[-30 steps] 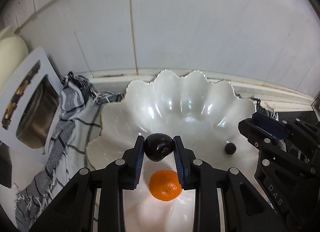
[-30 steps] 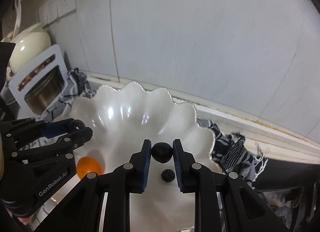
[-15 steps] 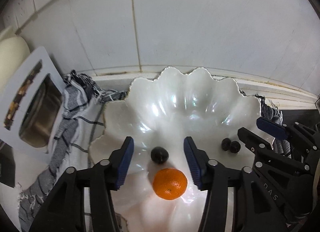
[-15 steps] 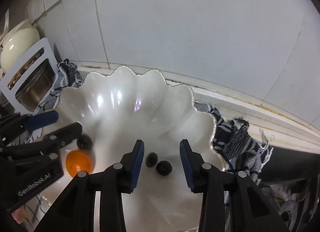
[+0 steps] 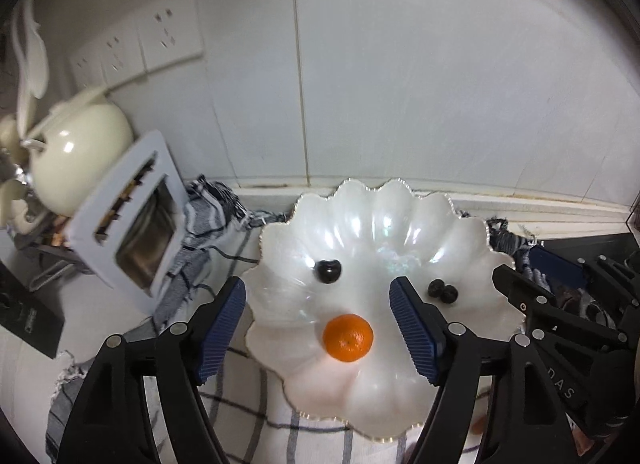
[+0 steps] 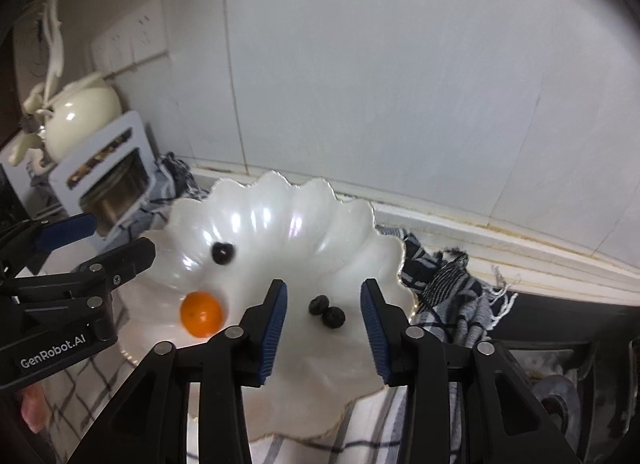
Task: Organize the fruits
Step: 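Open both grippers to drop the dark grapes into the bowl and withdraw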
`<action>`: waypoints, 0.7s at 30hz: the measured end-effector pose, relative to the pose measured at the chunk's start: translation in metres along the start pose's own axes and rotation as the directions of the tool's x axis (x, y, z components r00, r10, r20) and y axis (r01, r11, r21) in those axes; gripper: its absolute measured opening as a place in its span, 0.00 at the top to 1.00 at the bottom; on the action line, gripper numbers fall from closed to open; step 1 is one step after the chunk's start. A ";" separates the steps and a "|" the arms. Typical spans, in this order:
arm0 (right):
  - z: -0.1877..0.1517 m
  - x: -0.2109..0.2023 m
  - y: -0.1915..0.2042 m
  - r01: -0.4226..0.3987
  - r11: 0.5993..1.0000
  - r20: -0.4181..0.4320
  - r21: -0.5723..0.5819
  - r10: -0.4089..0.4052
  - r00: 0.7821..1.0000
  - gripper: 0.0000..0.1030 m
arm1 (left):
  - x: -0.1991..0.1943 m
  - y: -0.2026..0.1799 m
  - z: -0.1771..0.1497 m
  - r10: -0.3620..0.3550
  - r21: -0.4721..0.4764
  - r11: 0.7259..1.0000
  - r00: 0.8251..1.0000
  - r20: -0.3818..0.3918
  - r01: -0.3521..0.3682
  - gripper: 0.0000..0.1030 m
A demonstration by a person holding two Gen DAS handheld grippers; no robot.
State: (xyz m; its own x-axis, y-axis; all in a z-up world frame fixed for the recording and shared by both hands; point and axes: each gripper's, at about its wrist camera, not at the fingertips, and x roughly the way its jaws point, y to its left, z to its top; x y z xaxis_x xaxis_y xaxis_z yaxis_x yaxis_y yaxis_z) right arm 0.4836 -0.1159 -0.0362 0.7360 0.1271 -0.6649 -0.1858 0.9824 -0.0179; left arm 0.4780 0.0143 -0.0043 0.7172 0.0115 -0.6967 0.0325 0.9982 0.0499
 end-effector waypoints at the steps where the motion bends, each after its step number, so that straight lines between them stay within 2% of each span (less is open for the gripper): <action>1: -0.001 -0.007 0.000 0.005 1.000 0.015 -0.003 -0.005 1.000 0.56 | -0.009 0.001 -0.001 0.003 -0.003 1.000 1.000 0.019 -0.003 0.26; 9: -0.011 -0.069 0.010 -0.001 1.000 0.133 -0.022 0.003 0.991 0.55 | -0.067 0.001 -0.009 -0.005 -0.014 1.000 0.992 0.125 0.007 0.21; 13: -0.018 -0.098 0.013 0.010 1.000 0.187 -0.029 -0.004 0.982 0.50 | -0.093 0.000 -0.019 0.008 -0.016 1.000 0.986 0.168 -0.005 0.21; 21: -0.036 -0.138 0.015 0.015 0.999 0.250 -0.043 -0.004 0.968 0.49 | -0.134 -0.006 -0.043 0.028 -0.005 1.000 0.974 0.225 -0.028 0.18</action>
State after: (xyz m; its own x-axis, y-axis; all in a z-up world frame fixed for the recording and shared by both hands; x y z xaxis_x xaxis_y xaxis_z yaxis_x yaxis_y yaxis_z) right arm 0.3562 -0.1235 0.0285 0.8761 0.1536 -0.4569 -0.2027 0.9774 -0.0603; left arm 0.3519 0.0090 0.0585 0.8560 0.0264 -0.5163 0.0091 0.9978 0.0660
